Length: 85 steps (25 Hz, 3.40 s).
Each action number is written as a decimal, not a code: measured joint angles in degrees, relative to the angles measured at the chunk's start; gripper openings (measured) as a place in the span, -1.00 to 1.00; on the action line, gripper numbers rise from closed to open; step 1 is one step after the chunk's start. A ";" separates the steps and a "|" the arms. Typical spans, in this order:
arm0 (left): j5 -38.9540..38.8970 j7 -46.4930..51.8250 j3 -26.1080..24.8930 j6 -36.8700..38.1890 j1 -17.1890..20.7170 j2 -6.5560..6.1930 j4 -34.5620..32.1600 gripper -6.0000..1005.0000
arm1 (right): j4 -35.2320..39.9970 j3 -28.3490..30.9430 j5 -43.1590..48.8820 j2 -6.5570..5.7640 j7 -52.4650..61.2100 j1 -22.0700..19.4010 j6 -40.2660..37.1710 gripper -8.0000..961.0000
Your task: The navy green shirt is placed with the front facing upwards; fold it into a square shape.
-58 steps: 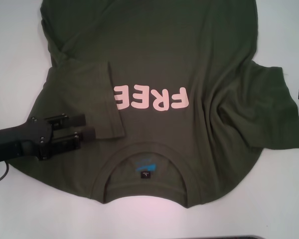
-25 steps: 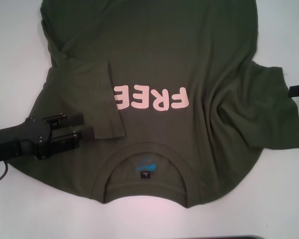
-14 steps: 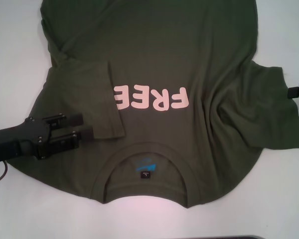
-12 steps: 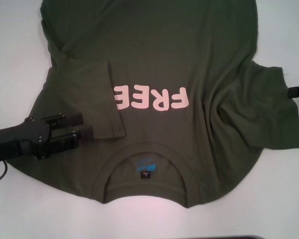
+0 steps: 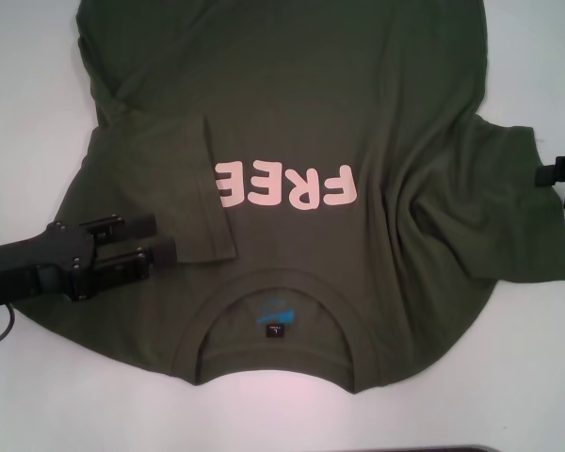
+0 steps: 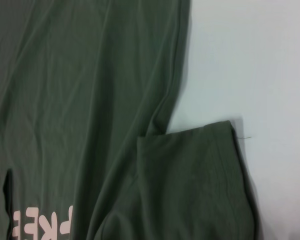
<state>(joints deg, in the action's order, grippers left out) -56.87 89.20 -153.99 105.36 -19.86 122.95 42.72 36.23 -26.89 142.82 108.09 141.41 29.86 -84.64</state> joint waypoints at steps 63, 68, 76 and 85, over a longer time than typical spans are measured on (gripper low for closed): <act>0.00 0.17 0.00 0.02 -0.09 0.09 -0.09 0.26 | -1.95 -3.79 -0.40 1.06 -1.58 3.29 0.33 0.55; 0.00 0.17 0.00 0.02 -0.09 0.11 -0.09 0.26 | -1.96 -3.83 -0.50 1.06 -1.61 3.29 0.84 0.54; 0.00 0.34 0.00 0.07 -0.15 0.18 -0.09 0.26 | -2.04 -4.41 -0.23 1.06 -1.01 3.51 1.14 0.53; -0.86 0.44 0.00 0.62 -0.26 0.10 -0.09 0.26 | -1.92 -5.46 0.01 1.01 -0.75 3.87 0.19 0.20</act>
<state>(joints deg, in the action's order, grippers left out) -57.73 89.65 -153.99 105.98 -20.13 123.05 42.63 34.31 -32.35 142.83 109.10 140.66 33.73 -84.45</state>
